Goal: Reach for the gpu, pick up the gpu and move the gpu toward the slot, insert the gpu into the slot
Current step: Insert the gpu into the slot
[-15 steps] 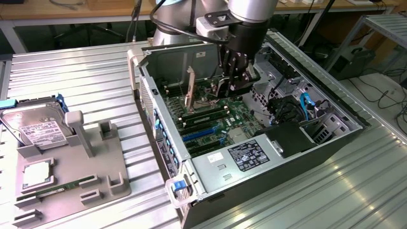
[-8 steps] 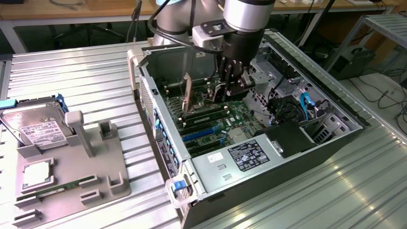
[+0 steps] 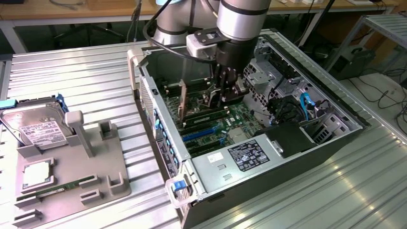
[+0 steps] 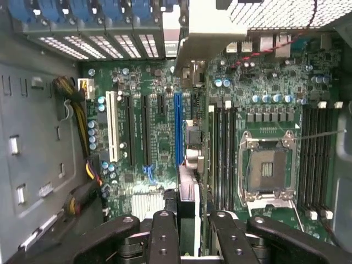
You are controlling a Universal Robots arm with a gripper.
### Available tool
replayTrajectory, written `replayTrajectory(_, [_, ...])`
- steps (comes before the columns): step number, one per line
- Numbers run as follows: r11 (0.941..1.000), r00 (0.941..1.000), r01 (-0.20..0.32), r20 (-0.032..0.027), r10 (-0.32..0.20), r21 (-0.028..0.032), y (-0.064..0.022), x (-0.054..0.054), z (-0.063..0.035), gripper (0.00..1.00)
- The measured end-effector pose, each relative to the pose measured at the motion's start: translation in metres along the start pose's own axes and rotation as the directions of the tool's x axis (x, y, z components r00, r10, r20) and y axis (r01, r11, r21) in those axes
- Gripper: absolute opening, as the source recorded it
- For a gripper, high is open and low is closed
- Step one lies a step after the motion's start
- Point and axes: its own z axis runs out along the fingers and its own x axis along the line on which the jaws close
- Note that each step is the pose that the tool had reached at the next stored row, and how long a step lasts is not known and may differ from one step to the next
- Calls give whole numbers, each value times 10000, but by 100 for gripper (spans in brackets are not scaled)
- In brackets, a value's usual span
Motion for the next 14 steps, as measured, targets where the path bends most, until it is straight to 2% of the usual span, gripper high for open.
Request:
replayTrajectory(5, [10000, 10000, 1, -1, -1, -2, 24, 24, 81, 27])
replayTrajectory(10, [10000, 10000, 1, 1, -1, -2, 102, 29, 155, 27])
replayTrajectory(14, [10000, 10000, 1, -2, -1, -8, 119, 56, 217, 27])
